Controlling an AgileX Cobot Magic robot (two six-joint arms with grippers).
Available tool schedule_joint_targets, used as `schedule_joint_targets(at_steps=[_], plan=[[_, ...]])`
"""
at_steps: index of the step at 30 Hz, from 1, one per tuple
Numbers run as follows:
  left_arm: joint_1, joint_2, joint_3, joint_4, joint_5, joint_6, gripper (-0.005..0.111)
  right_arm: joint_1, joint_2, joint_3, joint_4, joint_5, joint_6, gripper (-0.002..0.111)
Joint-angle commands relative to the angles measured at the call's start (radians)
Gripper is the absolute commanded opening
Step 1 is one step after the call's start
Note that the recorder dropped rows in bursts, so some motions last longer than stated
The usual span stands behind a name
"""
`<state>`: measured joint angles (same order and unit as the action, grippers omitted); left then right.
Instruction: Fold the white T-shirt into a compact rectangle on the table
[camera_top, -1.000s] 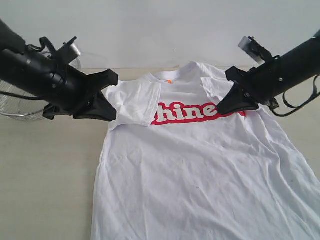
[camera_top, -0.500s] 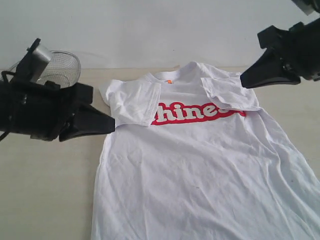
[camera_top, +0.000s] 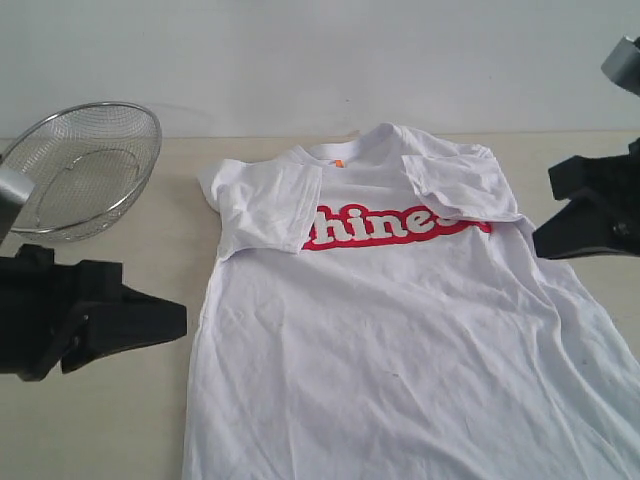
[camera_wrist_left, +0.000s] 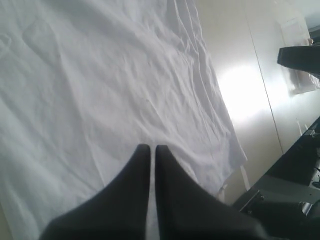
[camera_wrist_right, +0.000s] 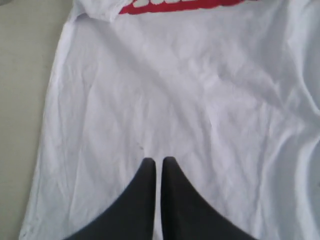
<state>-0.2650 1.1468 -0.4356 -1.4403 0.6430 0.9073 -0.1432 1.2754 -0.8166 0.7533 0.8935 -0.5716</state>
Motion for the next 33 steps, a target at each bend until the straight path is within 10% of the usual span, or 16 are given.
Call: schedule_joint_targets(at_steps=[1,9,28,33], plan=[[-0.004,-0.059,0.048,0.013,0.000,0.009,0.004,-0.105,-0.009,0.047,0.021,-0.031,0.012,0.000],[0.005,-0.056,0.067,0.318,-0.091,-0.222,0.058,-0.266,-0.009,0.049,0.050,-0.016,-0.009,0.000],[0.060,-0.052,0.193,0.214,-0.014,-0.257,0.054,-0.112,-0.007,0.229,-0.005,-0.032,-0.064,0.001],[0.060,-0.052,0.224,0.188,0.029,-0.237,0.054,-0.112,-0.010,0.229,-0.014,-0.030,-0.051,0.023]])
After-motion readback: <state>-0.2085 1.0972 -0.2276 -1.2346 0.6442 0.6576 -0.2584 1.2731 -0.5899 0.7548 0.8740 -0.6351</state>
